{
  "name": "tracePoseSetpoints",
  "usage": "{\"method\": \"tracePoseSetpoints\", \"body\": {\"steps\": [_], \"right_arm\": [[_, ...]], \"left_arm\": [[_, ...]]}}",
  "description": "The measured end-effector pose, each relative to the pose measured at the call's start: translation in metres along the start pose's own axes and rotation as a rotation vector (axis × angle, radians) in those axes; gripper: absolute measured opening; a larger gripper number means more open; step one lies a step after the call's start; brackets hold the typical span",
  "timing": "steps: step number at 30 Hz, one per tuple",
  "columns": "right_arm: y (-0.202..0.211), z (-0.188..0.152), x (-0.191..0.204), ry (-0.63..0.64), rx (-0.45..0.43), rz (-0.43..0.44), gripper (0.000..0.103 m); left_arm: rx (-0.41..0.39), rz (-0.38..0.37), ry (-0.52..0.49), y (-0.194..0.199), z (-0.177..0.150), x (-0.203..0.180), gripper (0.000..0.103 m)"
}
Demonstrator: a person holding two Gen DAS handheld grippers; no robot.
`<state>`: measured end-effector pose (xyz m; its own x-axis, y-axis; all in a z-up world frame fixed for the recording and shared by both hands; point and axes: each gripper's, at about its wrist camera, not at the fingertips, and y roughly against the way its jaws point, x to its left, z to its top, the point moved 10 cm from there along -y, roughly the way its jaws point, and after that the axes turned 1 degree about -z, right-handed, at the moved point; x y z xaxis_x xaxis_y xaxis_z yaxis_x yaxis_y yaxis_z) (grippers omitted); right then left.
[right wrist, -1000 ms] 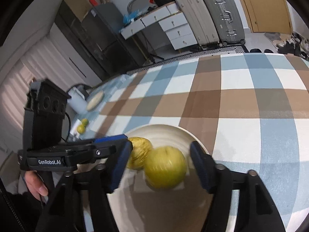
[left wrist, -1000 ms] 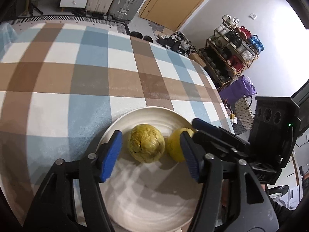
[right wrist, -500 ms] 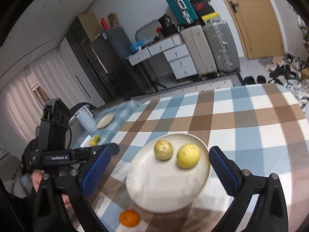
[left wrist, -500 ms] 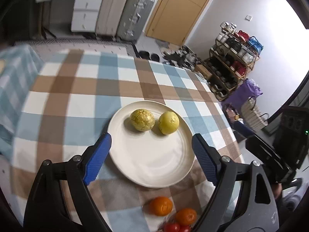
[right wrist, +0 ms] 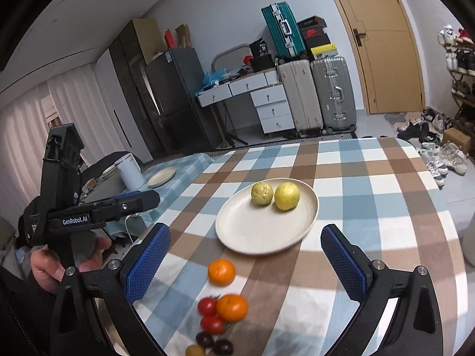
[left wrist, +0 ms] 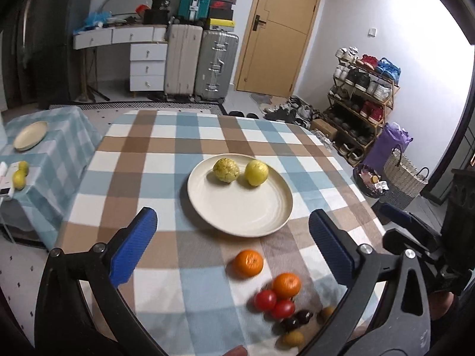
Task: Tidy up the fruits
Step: 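Move both tools back toward the remaining fruits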
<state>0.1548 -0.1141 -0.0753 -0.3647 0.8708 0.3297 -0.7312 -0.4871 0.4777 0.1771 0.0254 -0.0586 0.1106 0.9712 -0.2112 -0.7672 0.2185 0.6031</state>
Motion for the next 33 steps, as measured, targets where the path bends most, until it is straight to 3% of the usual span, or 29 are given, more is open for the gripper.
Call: {"method": "tracePoseSetpoints", "body": {"steps": [7,16,23,33], "right_arm": [[0.028,-0.022,0.019,0.013,-0.013,-0.026,0.103],[0.049,-0.053,0.03,0.022,0.002,-0.049,0.103],[0.049,-0.087,0.018,-0.012,0.063,-0.084,0.103],[0.028,-0.143,-0.002,-0.067,0.203,-0.112,0.103]], "left_arm": [[0.013,0.038,-0.014,0.03,-0.041,-0.004,0.102],[0.045,0.026,0.008,0.031,-0.082,-0.016,0.102],[0.092,-0.013,0.054,0.02,-0.115,-0.022,0.102],[0.168,-0.022,0.043,-0.007,-0.154,-0.03,0.102]]}}
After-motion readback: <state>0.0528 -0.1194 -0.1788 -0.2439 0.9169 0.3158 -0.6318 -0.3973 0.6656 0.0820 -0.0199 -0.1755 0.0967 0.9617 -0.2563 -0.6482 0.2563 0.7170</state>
